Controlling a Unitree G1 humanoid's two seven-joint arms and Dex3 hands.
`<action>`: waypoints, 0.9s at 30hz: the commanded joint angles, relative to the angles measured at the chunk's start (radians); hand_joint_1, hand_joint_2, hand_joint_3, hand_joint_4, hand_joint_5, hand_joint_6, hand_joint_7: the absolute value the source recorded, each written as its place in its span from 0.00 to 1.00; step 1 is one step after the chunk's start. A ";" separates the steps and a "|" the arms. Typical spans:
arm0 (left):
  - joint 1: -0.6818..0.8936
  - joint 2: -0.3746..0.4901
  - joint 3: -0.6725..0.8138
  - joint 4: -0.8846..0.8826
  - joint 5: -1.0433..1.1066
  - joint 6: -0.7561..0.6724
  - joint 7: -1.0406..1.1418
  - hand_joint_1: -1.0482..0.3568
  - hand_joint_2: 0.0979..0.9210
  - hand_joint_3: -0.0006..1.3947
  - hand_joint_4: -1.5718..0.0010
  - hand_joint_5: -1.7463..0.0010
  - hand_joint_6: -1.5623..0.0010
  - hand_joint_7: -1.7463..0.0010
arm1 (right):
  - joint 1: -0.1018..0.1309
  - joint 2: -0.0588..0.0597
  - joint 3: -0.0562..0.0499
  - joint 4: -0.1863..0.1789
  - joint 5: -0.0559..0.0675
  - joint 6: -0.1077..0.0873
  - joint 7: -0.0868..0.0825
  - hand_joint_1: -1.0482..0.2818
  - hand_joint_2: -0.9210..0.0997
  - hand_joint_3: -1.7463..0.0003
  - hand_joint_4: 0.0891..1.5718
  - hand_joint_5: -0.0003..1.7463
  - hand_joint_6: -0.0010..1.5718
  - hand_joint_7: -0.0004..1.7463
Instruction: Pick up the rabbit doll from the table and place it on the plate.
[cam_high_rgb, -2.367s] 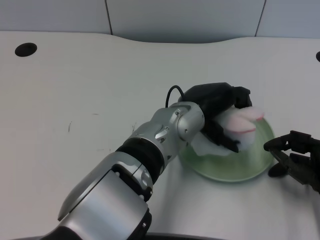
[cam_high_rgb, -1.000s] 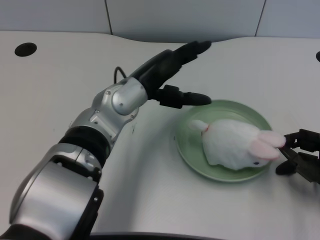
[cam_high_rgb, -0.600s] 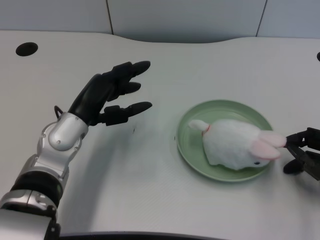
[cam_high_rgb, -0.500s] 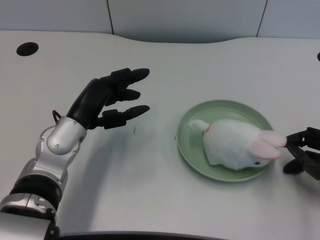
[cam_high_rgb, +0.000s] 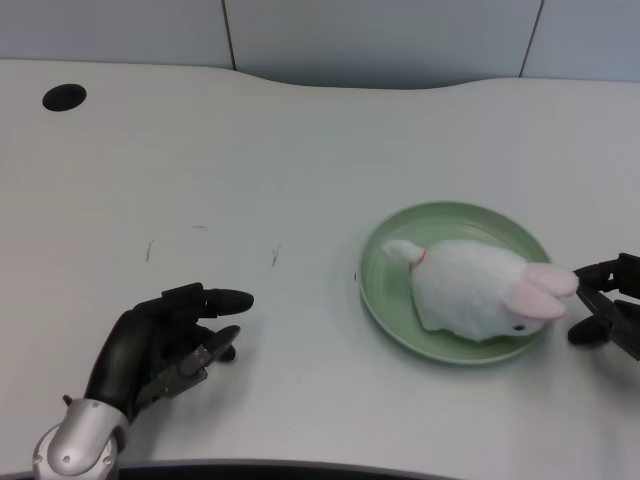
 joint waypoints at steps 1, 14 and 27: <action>0.055 0.016 0.006 -0.074 -0.017 0.056 -0.014 0.37 1.00 0.33 0.64 0.06 0.62 0.34 | 0.014 -0.013 -0.005 0.005 0.002 -0.008 -0.008 0.22 0.00 0.91 0.56 0.56 0.54 0.46; 0.044 0.024 0.073 -0.044 -0.123 0.066 -0.119 0.39 1.00 0.33 0.59 0.00 0.68 0.09 | 0.003 -0.013 -0.007 0.014 0.006 -0.006 -0.001 0.22 0.00 0.92 0.56 0.55 0.56 0.44; -0.003 0.022 0.096 0.031 -0.120 0.031 -0.102 0.38 1.00 0.32 0.56 0.00 0.67 0.08 | -0.025 -0.019 -0.014 0.076 0.007 -0.022 -0.012 0.22 0.00 0.92 0.57 0.55 0.56 0.43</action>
